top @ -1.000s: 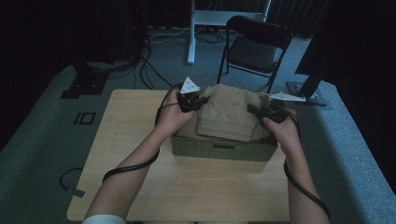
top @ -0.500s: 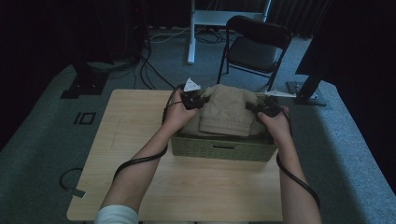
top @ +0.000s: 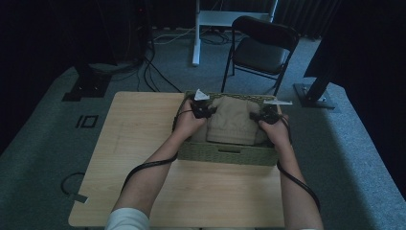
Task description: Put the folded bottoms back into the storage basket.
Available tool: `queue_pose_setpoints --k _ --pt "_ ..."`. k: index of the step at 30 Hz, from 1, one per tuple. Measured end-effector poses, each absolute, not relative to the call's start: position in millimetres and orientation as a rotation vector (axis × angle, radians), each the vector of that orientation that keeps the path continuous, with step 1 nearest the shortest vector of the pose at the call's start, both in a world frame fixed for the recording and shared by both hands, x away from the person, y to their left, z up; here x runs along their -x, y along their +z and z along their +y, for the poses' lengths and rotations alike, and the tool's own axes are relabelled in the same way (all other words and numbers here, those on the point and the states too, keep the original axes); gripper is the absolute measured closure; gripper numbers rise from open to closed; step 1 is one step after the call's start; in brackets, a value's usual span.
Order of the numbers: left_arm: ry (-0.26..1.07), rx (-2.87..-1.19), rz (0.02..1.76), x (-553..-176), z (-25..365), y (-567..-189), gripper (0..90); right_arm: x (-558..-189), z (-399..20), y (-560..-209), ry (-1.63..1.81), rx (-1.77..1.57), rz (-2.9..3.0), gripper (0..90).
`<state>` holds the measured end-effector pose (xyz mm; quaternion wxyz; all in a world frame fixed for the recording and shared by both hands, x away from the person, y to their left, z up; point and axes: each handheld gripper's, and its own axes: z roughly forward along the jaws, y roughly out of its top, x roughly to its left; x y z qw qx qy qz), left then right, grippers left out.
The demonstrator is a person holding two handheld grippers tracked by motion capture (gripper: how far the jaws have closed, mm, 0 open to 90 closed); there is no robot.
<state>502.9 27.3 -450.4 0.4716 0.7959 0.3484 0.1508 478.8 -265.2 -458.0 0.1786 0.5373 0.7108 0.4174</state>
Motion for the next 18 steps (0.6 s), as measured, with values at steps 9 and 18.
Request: queue_pose_setpoints --k 9,18 --pt "0.332 -1.987 0.941 -512 29 -473 80.9 -486 -259 -475 1.125 -1.560 2.050 80.1" --pt "0.328 -2.039 0.945 -516 27 -488 80.5 -491 -258 -490 1.092 -1.613 2.093 79.8"
